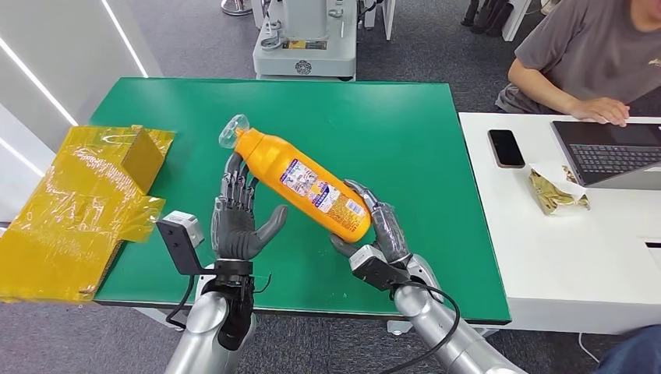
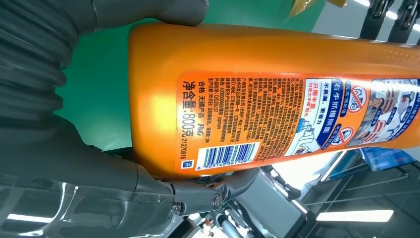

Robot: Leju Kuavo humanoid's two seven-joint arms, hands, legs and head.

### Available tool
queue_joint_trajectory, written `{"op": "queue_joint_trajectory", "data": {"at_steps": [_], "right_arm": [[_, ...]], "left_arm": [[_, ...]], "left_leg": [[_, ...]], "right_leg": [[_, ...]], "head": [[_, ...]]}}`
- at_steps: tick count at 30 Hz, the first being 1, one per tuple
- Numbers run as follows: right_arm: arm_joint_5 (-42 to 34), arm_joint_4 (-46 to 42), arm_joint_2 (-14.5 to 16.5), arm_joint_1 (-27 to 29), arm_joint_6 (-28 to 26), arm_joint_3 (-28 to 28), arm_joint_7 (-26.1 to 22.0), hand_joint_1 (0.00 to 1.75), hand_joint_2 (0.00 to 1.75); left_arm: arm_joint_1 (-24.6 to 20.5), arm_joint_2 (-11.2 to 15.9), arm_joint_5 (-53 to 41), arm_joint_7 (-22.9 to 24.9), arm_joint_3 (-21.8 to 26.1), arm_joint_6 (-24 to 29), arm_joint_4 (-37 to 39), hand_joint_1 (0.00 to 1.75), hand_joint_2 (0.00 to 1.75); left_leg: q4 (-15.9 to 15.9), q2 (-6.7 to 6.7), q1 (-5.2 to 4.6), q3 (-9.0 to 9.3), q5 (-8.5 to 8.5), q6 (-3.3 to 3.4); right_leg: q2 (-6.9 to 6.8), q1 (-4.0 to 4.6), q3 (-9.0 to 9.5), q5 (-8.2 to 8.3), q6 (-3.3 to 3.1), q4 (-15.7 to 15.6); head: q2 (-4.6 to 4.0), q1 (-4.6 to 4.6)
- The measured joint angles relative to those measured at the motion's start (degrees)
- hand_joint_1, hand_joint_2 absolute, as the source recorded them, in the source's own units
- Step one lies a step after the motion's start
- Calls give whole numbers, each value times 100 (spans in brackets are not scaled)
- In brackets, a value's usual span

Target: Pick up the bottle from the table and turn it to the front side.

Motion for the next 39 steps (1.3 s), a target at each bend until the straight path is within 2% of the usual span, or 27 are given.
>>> {"op": "queue_joint_trajectory", "data": {"at_steps": [14, 23, 29, 39], "right_arm": [[-120, 76, -26, 20, -292, 82, -2, 175, 175], [-236, -337, -89, -15, -369, 184, -10, 175, 175], [-309, -543, -98, -76, -438, 298, -17, 175, 175], [-591, -486, -98, -295, -98, 461, -6, 175, 175]], "left_arm": [[-115, -11, 113, 0, 3, -138, 215, 0, 175], [-391, 52, 234, -160, 88, -8, 521, 0, 175], [-403, 91, 237, -171, 225, 17, 537, 0, 175], [-627, 144, 408, -366, 249, 91, 846, 0, 175]], "left_leg": [[0, 0, 0, 0, 0, 0], [0, 1, 1, 0, 0, 0], [-1, 1, 1, -1, 0, 0], [1, 0, 0, -2, 1, 0]], "right_leg": [[1, 0, -1, 0, 0, 0], [1, 0, -1, 1, -1, 2], [1, 1, -1, 1, -1, 3], [0, 0, 0, 3, -4, 2]], "head": [[0, 0], [0, -1], [0, 0], [0, 0]]}}
